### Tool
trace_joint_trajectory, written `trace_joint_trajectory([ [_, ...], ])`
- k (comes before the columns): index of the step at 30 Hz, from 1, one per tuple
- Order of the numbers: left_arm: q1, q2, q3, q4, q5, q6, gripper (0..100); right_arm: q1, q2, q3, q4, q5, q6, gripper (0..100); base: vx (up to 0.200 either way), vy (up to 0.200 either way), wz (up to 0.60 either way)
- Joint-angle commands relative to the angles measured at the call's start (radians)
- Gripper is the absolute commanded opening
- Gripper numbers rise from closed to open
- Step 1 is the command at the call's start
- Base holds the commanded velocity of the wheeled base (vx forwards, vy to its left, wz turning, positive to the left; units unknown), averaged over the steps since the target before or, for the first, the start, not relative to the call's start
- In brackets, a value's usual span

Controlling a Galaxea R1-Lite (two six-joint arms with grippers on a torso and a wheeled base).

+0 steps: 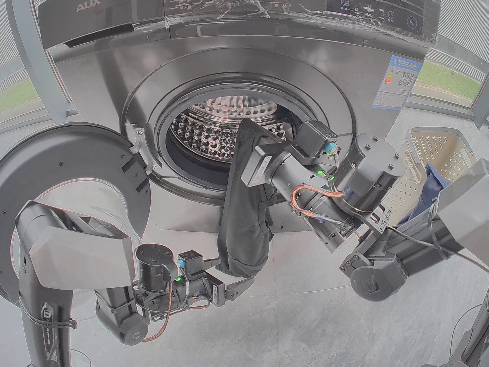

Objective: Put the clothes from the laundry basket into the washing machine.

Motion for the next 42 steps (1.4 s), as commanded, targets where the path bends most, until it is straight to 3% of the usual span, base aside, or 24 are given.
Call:
trace_joint_trajectory([
  [1,-0.015,0.049,-0.066,-0.002,0.021,-0.005,100,0.004,0.002,0.001,-0.003,0.001,0.000,0,0.000,0.000,0.00],
  [4,-0.029,0.079,-0.117,-0.002,0.047,-0.016,100,0.009,0.002,0.002,-0.005,0.001,0.000,0,0.000,0.000,0.00],
  [11,-0.046,0.123,-0.192,-0.002,0.052,-0.024,100,0.010,0.005,0.002,-0.006,-0.001,0.000,0,0.000,0.000,0.00],
  [17,-0.063,0.163,-0.273,-0.001,0.061,-0.057,100,0.015,0.007,0.005,-0.008,-0.002,0.000,0,0.000,0.000,0.00],
  [23,-0.060,0.226,-0.357,0.001,0.123,-0.056,100,0.018,0.011,0.010,-0.009,-0.004,0.000,0,0.000,0.000,0.00],
  [29,-0.053,0.309,-0.488,0.002,0.254,-0.056,100,0.022,0.019,0.011,-0.018,-0.004,0.000,0,0.000,0.000,0.00],
  [40,-0.049,0.315,-0.538,0.002,0.307,-0.060,100,0.025,0.022,0.013,-0.024,-0.004,0.000,0,0.000,0.000,0.00],
  [41,-0.049,0.312,-0.540,0.002,0.311,-0.059,0,0.024,0.022,0.016,-0.028,-0.004,0.000,0,0.000,0.000,0.00],
  [42,-0.046,0.309,-0.540,0.002,0.311,-0.060,0,0.024,0.024,0.019,-0.032,-0.004,0.000,0,0.000,0.000,0.00],
])
